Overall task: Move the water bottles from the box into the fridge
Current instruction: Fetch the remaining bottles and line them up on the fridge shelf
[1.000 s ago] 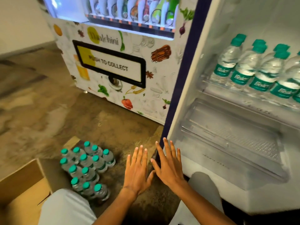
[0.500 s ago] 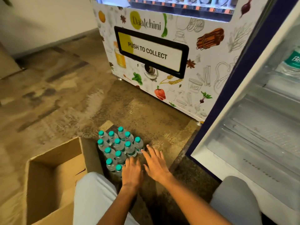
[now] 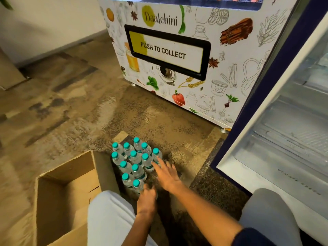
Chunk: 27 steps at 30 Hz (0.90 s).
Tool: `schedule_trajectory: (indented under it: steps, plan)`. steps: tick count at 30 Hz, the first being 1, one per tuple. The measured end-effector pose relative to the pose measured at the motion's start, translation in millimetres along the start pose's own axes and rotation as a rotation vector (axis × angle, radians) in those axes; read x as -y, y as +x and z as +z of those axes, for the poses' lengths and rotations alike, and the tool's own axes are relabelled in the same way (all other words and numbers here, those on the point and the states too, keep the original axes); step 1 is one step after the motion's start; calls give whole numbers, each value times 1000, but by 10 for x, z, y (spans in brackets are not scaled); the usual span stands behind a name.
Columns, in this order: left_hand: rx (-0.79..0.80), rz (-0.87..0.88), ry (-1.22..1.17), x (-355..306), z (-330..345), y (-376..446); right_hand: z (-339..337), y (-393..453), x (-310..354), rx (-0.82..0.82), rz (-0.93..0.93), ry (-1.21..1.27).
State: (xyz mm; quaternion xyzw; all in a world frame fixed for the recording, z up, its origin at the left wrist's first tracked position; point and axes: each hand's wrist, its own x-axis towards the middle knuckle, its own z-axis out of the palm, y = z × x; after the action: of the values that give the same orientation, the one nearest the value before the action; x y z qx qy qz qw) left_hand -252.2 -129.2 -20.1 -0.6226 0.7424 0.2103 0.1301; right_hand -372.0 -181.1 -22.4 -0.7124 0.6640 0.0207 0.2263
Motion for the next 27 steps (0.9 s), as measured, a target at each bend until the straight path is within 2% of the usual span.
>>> schedule_trajectory:
  steps: [6, 11, 16, 19, 22, 27]
  plan:
    - [-26, -44, -22, -14, 28, 16, -311, 401, -2, -21, -51, -87]
    - [-42, -85, -125, 22, 30, 112, -306, 568, -60, 34, -35, -116]
    - [-88, -67, -169, 112, 16, 175, -106, 568, -157, -18, -111, -126]
    - [-94, -79, -194, 123, 11, 230, -24, 467, -195, -98, -137, -18]
    - [-101, -71, -209, 105, 14, 258, 76, 355, -227, -41, -2, 4]
    - [-105, -51, -226, 148, -5, 337, 223, 120, -515, -68, 95, 169]
